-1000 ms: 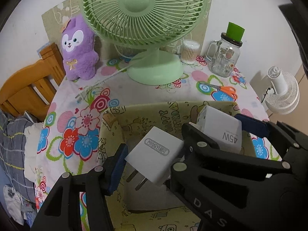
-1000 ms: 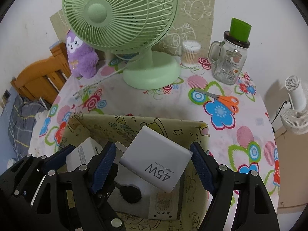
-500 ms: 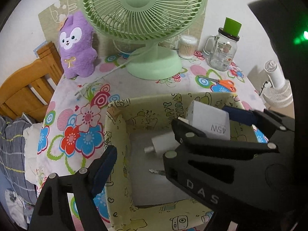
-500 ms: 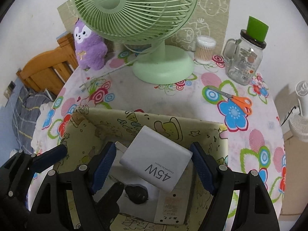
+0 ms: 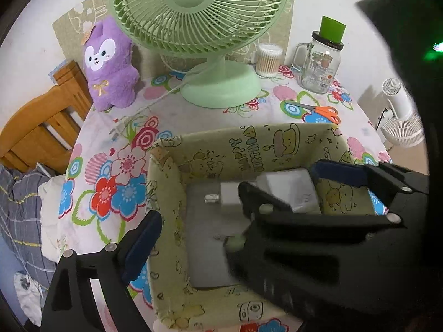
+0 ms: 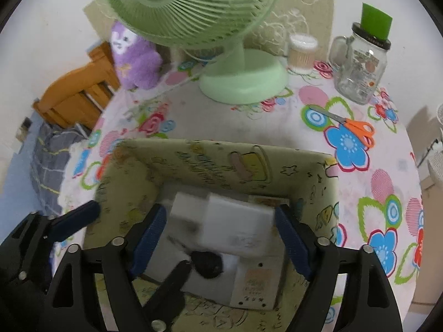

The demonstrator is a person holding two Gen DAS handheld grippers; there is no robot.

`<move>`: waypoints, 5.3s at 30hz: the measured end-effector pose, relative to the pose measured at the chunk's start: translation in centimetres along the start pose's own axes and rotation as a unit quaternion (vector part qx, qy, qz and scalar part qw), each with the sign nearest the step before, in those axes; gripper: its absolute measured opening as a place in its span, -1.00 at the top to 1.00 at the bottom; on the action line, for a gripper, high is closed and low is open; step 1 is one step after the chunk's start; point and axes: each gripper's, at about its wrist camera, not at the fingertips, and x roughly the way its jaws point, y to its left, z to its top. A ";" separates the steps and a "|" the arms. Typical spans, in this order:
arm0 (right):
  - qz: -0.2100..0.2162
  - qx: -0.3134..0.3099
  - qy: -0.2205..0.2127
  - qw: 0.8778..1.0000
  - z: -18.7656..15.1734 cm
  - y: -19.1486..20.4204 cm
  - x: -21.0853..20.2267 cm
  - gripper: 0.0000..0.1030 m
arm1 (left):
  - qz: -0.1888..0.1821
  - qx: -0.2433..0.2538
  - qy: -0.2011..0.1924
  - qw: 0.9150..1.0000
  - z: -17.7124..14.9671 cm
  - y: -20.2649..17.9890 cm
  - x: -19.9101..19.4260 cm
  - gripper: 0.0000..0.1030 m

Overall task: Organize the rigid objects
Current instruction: 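Open the left tool to release the plug charger while the right tool releases the larger charger, then raise both open tools out of the fabric box and pull back, then move the right tool down onto the clear plastic container and grasp it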

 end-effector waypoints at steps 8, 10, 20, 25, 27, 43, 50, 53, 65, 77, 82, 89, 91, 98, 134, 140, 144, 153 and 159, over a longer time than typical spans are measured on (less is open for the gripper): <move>-0.015 0.007 -0.016 1.000 -0.5 0.3 -2.6 -0.89 | 0.007 0.001 -0.012 1.000 -0.4 -0.5 -1.7 -0.82; -0.018 0.014 -0.017 1.000 -0.9 0.1 -3.3 -0.90 | 0.008 0.005 -0.016 1.000 -0.5 -0.7 -2.3 -0.82; -0.043 0.029 -0.025 0.998 -2.6 0.1 -6.7 -0.90 | 0.008 0.016 -0.033 0.999 -1.6 -2.0 -5.1 -0.82; -0.049 0.037 -0.028 0.998 -3.6 -0.1 -8.2 -0.90 | 0.007 0.022 -0.040 0.999 -2.4 -2.6 -6.3 -0.82; -0.051 0.039 -0.029 0.997 -4.0 -0.1 -8.7 -0.90 | 0.006 0.023 -0.042 0.999 -2.7 -2.9 -6.9 -0.82; -0.091 0.029 -0.057 0.994 -6.7 0.3 -14.2 -0.90 | 0.011 0.041 -0.064 0.997 -4.6 -4.5 -10.9 -0.83; -0.093 0.028 -0.062 0.993 -7.7 0.6 -16.2 -0.90 | 0.014 0.046 -0.072 0.996 -5.6 -5.2 -12.7 -0.83; -0.098 0.020 -0.064 0.993 -8.0 0.8 -16.8 -0.90 | 0.018 0.049 -0.075 0.996 -6.0 -5.4 -13.3 -0.88; -0.107 0.003 -0.074 0.991 -9.0 1.7 -18.7 -0.90 | 0.033 0.052 -0.079 0.995 -7.1 -5.6 -14.9 -0.88; -0.123 0.005 -0.085 0.989 -10.7 2.5 -20.0 -0.90 | 0.030 0.054 -0.086 0.994 -8.6 -5.6 -16.1 -0.88; -0.125 0.010 -0.069 0.990 -11.5 2.5 -19.4 -0.90 | 0.026 0.057 -0.083 0.995 -9.6 -5.7 -15.9 -0.88; -0.119 0.021 -0.064 0.991 -13.0 2.3 -18.6 -0.90 | 0.027 0.045 -0.074 0.996 -10.9 -5.3 -15.4 -0.88; -0.121 0.020 -0.062 0.991 -13.3 2.4 -18.3 -0.90 | 0.028 0.042 -0.071 0.996 -11.3 -5.2 -15.1 -0.89; -0.117 0.024 -0.048 0.992 -14.5 2.2 -16.7 -0.90 | 0.039 0.049 -0.071 0.996 -12.6 -5.4 -14.0 -0.89; -0.111 0.082 -0.009 0.990 -18.1 -0.4 -4.4 -0.90 | 0.040 -0.010 0.008 0.999 -15.6 -2.9 -1.6 -0.88; -0.122 0.087 -0.013 0.989 -18.0 -0.7 -3.2 -0.90 | 0.060 -0.015 0.009 0.998 -15.5 -3.1 -0.7 -0.88; -0.120 0.088 -0.014 0.989 -17.8 -1.1 -2.6 -0.88 | 0.069 -0.014 0.010 0.997 -15.3 -3.1 -0.1 -0.88; -0.124 0.088 0.003 0.988 -17.6 -1.8 -1.2 -0.44 | 0.092 0.011 0.008 0.996 -15.0 -4.4 0.8 -0.88; -0.125 0.072 0.004 0.989 -17.2 -1.6 -1.0 -0.20 | 0.093 0.007 0.008 0.996 -14.8 -4.3 0.8 -0.88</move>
